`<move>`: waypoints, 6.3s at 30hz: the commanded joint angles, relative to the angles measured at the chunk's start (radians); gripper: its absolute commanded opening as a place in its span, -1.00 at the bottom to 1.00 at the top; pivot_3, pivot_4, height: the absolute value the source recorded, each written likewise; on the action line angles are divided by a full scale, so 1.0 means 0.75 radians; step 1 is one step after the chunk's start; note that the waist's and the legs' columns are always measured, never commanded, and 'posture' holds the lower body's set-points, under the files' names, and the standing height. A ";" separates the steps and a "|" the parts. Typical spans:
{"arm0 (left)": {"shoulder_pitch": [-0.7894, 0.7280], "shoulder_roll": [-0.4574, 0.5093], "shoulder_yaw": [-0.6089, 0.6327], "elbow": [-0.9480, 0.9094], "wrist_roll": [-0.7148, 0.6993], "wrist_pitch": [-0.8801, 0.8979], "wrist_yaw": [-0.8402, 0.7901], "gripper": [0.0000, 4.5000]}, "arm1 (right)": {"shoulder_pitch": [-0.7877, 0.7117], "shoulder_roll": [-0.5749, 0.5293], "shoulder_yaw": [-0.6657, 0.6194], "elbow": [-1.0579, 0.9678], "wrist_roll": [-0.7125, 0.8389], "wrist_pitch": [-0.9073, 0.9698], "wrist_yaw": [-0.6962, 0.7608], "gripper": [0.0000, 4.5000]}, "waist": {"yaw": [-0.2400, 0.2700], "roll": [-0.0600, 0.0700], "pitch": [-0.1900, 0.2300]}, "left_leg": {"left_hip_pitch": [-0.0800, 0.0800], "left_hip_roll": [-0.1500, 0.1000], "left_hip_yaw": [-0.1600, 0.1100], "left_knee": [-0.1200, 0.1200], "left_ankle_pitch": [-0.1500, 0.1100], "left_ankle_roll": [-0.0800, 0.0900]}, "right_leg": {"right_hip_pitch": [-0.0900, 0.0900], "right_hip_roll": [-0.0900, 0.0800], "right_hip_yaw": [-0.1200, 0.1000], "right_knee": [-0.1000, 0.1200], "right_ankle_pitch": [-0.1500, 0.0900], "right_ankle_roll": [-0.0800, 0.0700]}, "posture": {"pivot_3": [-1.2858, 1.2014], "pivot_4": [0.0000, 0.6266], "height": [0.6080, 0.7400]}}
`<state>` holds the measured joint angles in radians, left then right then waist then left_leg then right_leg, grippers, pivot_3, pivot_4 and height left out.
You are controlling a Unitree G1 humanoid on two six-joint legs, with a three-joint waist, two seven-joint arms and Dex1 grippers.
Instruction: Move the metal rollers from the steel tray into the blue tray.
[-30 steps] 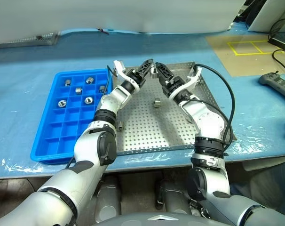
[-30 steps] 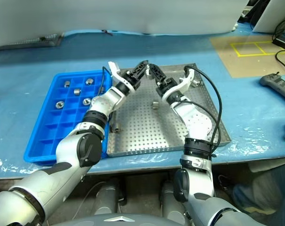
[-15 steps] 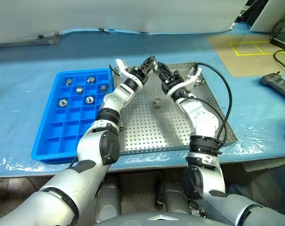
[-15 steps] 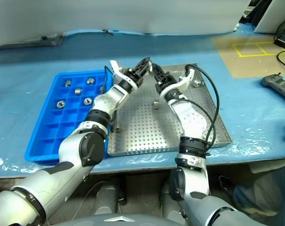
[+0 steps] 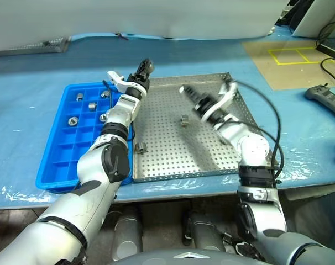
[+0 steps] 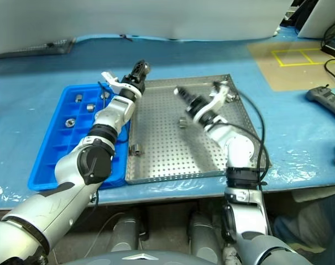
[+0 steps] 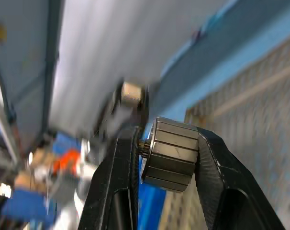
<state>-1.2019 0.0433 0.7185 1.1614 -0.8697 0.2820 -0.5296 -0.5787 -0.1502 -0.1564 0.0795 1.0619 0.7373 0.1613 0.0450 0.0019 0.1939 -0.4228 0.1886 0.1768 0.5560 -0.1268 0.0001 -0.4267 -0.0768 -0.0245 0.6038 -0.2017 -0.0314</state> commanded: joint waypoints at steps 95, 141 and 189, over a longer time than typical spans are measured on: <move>1.637 0.481 -0.503 -1.934 0.795 0.030 0.267 0.43 | -0.299 0.035 -0.039 0.375 -0.467 -0.091 0.627 0.57 | 0.176 -0.005 0.000 | 0.008 0.005 -0.011 -0.013 0.005 -0.009 | 0.000 0.001 -0.002 0.005 -0.001 0.001 | 0.23 -0.52 1.00; -0.156 0.755 -2.153 -0.281 0.789 -0.430 -1.446 0.73 | 0.311 -0.023 -0.237 -0.445 -0.356 -0.137 0.111 0.57 | -0.040 -0.004 -0.004 | 0.014 0.001 0.004 -0.007 0.005 -0.002 | 0.006 0.003 0.003 0.005 0.001 -0.005 | -0.30 -0.52 1.00; -0.053 0.870 -1.931 -0.491 0.829 -0.120 -1.446 -0.12 | 0.194 0.056 -0.139 -0.156 -0.418 -0.296 0.165 0.57 | -0.030 -0.002 -0.005 | 0.022 0.002 0.005 -0.010 0.007 -0.005 | 0.013 0.003 0.003 0.004 0.000 -0.006 | -0.19 -0.52 1.00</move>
<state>-1.1899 0.6977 -0.7361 0.7796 -0.2439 0.2054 -1.6099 -0.4170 -0.1176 -0.2676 -0.0189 0.7475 0.5405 0.2712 0.0228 0.0004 0.1903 -0.4065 0.1902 0.1805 0.5483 -0.1214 -0.0040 -0.4170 -0.0748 -0.0225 0.6070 -0.2014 -0.0358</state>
